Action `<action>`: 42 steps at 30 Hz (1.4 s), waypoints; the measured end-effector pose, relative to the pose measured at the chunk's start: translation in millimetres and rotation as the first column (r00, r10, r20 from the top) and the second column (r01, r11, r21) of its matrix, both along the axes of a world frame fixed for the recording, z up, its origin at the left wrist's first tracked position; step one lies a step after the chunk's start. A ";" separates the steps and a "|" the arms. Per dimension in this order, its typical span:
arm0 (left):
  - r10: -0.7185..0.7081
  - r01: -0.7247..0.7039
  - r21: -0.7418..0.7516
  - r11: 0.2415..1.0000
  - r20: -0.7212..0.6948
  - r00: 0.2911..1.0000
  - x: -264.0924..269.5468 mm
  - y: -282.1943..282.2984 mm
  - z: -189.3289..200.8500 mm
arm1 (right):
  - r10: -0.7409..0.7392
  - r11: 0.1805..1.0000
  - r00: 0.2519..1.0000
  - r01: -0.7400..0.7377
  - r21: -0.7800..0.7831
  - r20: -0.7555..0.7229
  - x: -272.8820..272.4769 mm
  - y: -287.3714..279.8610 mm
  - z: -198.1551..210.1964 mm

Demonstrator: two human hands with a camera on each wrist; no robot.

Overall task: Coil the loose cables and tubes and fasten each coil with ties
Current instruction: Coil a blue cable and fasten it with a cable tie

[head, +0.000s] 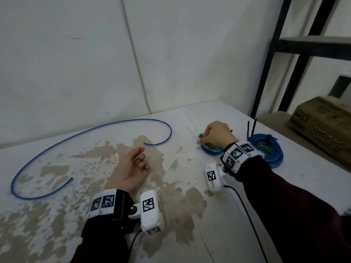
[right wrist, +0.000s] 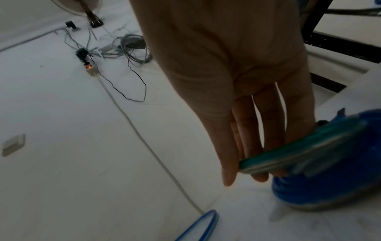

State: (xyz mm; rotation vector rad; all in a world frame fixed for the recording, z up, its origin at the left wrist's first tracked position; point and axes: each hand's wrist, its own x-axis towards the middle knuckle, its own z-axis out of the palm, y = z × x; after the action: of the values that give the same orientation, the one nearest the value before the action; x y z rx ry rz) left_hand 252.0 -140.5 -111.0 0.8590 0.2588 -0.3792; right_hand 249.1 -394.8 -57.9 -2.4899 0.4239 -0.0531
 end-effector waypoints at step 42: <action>-0.143 -0.184 0.549 0.816 0.499 0.855 -7.3 40.6 64.0 | 0.493 0.610 0.849 -0.495 0.619 0.192 22.0 154.7 55.9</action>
State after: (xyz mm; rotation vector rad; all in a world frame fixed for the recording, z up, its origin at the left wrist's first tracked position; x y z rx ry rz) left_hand 244.7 -99.9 -47.0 1.5331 -0.1425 -0.0171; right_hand 271.1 -240.2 -1.9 -1.8120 -0.2512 0.2767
